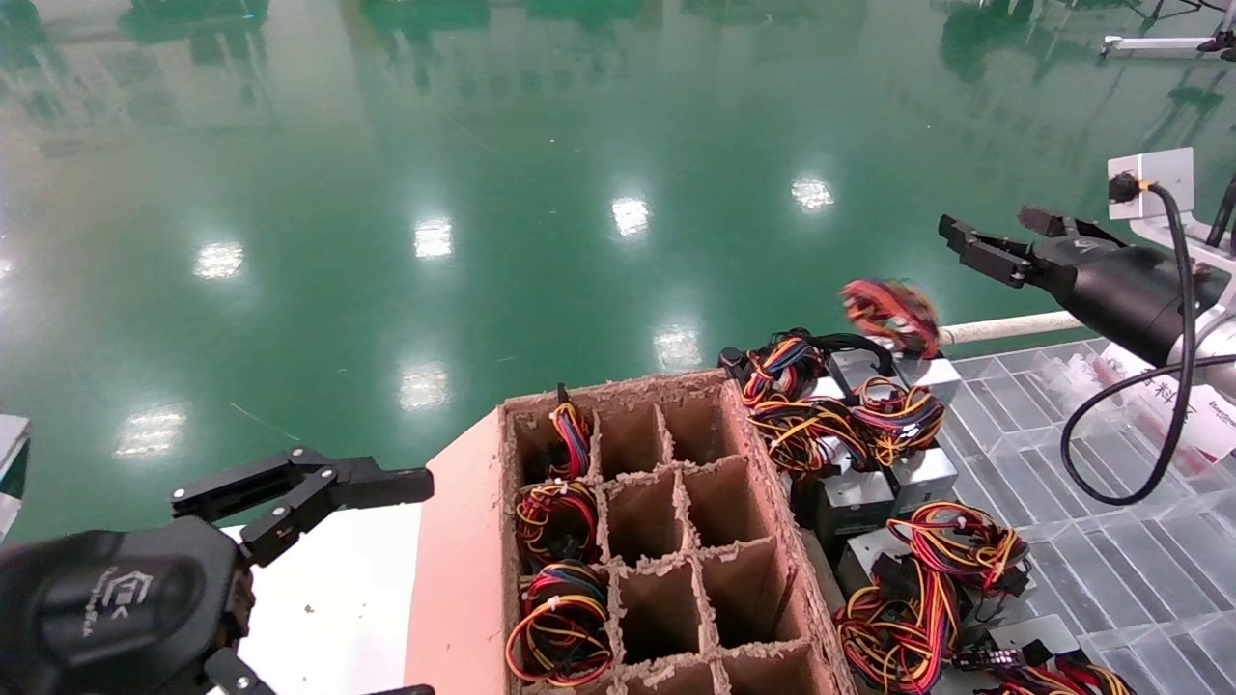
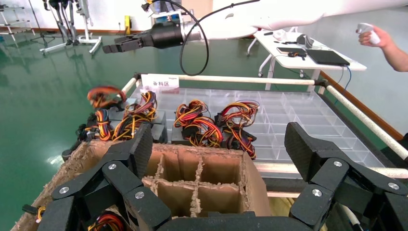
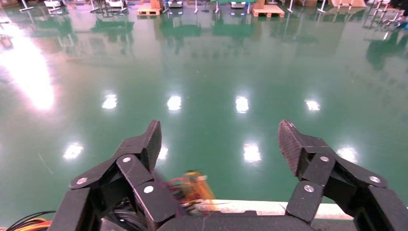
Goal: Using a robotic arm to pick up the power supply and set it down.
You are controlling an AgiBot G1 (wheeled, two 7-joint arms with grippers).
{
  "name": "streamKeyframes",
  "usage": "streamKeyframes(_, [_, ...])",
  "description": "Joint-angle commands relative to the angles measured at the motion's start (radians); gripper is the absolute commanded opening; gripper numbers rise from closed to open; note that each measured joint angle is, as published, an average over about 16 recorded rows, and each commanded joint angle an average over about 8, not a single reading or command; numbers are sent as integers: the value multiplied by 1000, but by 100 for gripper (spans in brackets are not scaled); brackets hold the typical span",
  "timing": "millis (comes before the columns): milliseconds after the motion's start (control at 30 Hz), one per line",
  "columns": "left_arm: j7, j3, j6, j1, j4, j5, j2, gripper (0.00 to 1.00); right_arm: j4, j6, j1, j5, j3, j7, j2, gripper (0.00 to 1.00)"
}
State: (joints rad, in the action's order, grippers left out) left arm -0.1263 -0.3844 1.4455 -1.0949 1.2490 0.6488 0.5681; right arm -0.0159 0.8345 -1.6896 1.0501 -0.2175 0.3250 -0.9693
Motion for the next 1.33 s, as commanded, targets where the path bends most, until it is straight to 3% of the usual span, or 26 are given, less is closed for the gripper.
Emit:
streamKeyframes(33, [0,0,0,0,0,0,0,100,-4,5,-5,3,-1,-1,1,100])
streamKeyframes(233, [0,0,0,0,0,0,0,100,64,39,29,-13,-5,-27,20,100])
streamKeyframes(1333, [0,0,0,0,0,0,0,100,749,384,354,-183,-37,-296,207,100])
